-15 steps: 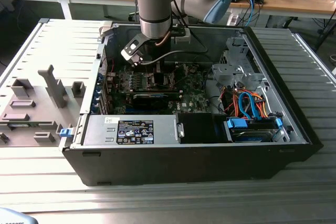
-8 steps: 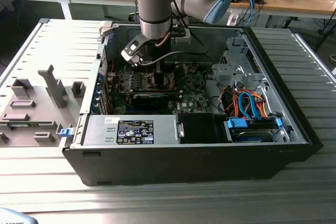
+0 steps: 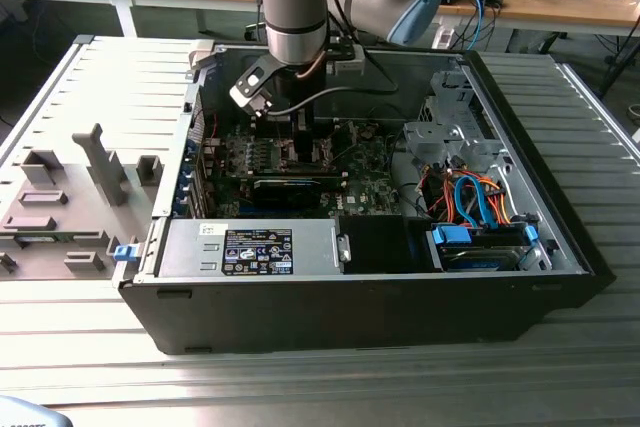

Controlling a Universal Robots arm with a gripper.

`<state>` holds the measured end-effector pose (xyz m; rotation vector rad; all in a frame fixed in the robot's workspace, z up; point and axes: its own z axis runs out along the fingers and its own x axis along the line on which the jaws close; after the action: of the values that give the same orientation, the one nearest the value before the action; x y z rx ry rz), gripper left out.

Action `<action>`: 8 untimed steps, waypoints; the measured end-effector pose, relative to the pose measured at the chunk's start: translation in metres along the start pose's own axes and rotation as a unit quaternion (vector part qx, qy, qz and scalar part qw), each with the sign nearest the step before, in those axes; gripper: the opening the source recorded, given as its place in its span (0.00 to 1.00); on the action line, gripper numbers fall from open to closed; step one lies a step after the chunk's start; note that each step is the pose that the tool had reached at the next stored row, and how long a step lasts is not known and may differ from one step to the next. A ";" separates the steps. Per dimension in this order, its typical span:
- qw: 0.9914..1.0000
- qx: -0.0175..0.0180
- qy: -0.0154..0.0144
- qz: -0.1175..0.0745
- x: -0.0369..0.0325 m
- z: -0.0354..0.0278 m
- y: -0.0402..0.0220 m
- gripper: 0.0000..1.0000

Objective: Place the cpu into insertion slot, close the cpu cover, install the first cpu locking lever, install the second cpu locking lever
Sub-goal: 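Place the cpu into insertion slot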

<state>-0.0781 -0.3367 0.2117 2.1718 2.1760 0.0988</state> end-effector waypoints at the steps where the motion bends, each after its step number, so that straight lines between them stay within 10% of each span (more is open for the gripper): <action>1: 1.000 0.000 0.000 0.000 0.0002 -0.0001 0.0001 0.60; 8: 1.000 0.006 0.000 0.000 -0.0026 0.0079 -0.0009 0.29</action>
<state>-0.0782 -0.3393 0.2038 2.1770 2.1816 0.0858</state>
